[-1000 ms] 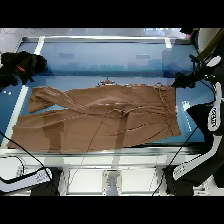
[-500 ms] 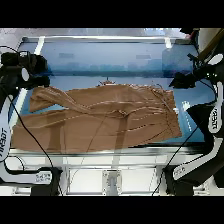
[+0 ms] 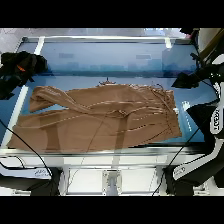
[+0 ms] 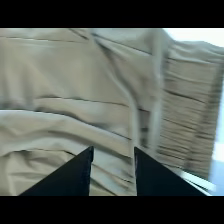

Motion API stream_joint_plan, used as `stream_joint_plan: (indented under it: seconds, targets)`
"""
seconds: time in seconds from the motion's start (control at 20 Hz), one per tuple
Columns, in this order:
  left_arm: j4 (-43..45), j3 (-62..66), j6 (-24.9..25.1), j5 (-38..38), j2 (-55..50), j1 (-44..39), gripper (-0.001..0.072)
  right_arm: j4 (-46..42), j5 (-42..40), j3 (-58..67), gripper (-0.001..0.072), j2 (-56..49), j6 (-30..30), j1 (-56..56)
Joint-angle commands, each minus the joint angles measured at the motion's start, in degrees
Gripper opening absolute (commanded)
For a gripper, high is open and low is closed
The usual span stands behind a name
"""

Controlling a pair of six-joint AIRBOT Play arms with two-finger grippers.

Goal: Fold the clothes and pants, and hang the long-sleeved shirts on hangers.

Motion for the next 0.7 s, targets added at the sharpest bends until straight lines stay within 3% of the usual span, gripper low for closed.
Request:
stream_joint_plan:
  seconds: [0.0, 0.15, 0.35, 0.45, 0.65]
  targets:
    - [-5.01, 0.20, 5.14, 4.48, -1.70, 1.92, 0.0634, 3.41, -0.15, 0.00, 0.0296, 0.07, 2.16, 4.28]
    - [-6.05, 0.20, 5.09, 8.79, -5.20, -0.48, 0.0633, 2.84, -0.20, 0.00, 0.0297, 0.07, 4.13, 10.21]
    - [-6.01, 0.20, 5.29, 8.15, -9.79, -2.10, 0.0632, 2.54, -0.20, 0.00, 0.0297, 0.07, 6.10, 15.30]
    - [-4.85, 0.20, 10.99, 7.17, -10.80, -1.46, 0.0632, 2.58, 0.61, 0.00, 0.0296, 0.11, 7.43, 16.15]
    - [-4.57, 0.20, 12.81, 2.99, -11.13, 3.02, 0.0630, -1.22, 1.66, 0.00, 0.0297, 0.35, 8.98, 16.31]
